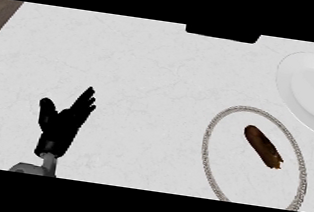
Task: Pick the lemon from the placemat and place it in the plate
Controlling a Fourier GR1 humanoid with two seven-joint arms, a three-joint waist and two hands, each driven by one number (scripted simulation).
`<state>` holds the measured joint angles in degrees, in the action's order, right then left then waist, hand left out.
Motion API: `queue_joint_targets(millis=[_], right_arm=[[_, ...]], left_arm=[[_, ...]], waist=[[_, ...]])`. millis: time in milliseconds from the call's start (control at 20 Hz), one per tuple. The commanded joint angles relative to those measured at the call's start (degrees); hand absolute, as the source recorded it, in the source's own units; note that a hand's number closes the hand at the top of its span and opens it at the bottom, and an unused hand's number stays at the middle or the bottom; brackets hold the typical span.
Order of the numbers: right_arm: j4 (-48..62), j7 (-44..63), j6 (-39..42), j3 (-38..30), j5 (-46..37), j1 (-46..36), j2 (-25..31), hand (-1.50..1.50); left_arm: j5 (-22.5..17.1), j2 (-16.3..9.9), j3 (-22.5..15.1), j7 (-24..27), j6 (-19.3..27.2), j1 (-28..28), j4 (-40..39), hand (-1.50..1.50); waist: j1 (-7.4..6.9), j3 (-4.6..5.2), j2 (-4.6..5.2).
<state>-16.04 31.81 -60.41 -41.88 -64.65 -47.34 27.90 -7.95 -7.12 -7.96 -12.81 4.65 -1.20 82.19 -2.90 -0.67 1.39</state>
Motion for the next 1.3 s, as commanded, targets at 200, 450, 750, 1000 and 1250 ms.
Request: queue_joint_targets(millis=[200,450,750,1000,1250], right_arm=[[-9.52,-22.25,0.47,-5.50,14.88,1.53,-2.12,-1.50],[-16.79,-33.71,0.59,-10.40,27.43,4.84,-4.23,-1.50],[-21.33,-49.22,14.67,-15.47,43.99,10.48,-6.74,-1.50],[-22.52,-57.26,25.84,-15.72,51.00,16.70,-9.73,-1.50],[-28.32,-58.48,27.20,-10.99,52.27,23.21,-17.13,-1.50]], left_arm=[[-1.08,-0.35,0.93,0.78,-0.94,1.01,0.09,0.00],[-0.01,-1.47,0.50,-0.02,-0.64,2.66,2.37,0.00],[-0.16,-0.45,1.35,0.41,-0.14,1.32,0.10,0.00],[0.17,-1.06,1.12,-0.34,-0.20,4.91,3.08,0.00],[0.83,0.61,0.10,-0.16,0.39,7.04,4.89,0.00]], waist=[[0.46,-0.10,-0.19],[1.08,0.05,-0.63],[2.28,0.35,-0.92],[2.69,0.58,-1.36],[2.89,0.67,-1.59]])
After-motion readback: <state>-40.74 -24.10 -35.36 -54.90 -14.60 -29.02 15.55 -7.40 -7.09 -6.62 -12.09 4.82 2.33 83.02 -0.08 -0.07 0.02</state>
